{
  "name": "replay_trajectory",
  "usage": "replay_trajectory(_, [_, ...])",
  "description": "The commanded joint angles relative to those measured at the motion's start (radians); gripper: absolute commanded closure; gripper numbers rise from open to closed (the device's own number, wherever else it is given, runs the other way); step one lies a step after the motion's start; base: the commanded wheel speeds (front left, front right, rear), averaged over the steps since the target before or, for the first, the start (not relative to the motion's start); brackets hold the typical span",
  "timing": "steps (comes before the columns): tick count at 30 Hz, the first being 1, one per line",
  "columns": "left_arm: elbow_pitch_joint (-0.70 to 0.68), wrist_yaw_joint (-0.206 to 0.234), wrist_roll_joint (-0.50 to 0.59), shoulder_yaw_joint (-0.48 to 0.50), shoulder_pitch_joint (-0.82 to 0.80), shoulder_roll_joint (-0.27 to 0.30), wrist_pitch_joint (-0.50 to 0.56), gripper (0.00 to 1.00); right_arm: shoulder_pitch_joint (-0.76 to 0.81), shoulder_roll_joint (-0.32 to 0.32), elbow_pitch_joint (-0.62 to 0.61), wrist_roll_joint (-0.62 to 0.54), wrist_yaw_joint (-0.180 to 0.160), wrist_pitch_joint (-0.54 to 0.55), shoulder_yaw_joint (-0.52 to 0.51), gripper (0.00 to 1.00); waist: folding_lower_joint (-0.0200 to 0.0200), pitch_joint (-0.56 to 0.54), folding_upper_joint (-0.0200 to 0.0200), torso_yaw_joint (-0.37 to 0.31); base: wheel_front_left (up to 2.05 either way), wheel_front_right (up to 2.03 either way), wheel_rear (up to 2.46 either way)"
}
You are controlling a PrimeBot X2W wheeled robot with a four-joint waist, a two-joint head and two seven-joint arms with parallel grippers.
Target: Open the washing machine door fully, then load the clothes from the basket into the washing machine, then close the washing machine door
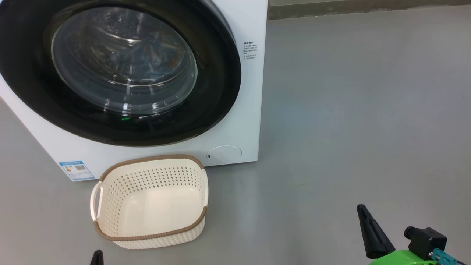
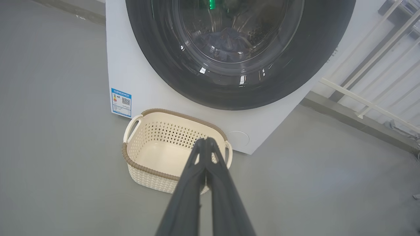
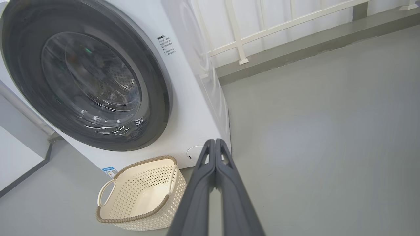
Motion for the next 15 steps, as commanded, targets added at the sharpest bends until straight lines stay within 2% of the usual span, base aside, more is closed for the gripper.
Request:
replay_trajectory(1, [-0.017,0.000,-0.022,0.011,-0.043,0.015,0.003,1.00,-0.019,-0.011,-0.022,0.030,-0.001,0.004,0.000,1.00,-0.0001,0.000,0.0000,0.000,0.00,0.00,0.00])
replay_trajectory(15, [-0.001,-0.001,-0.170,0.015,-0.076,0.016,0.042,1.00,-0.031,-0.016,-0.021,0.195,-0.002,0.040,-0.005,1.00,-0.0001,0.000,0.0000,-0.001,0.00,0.00,0.00])
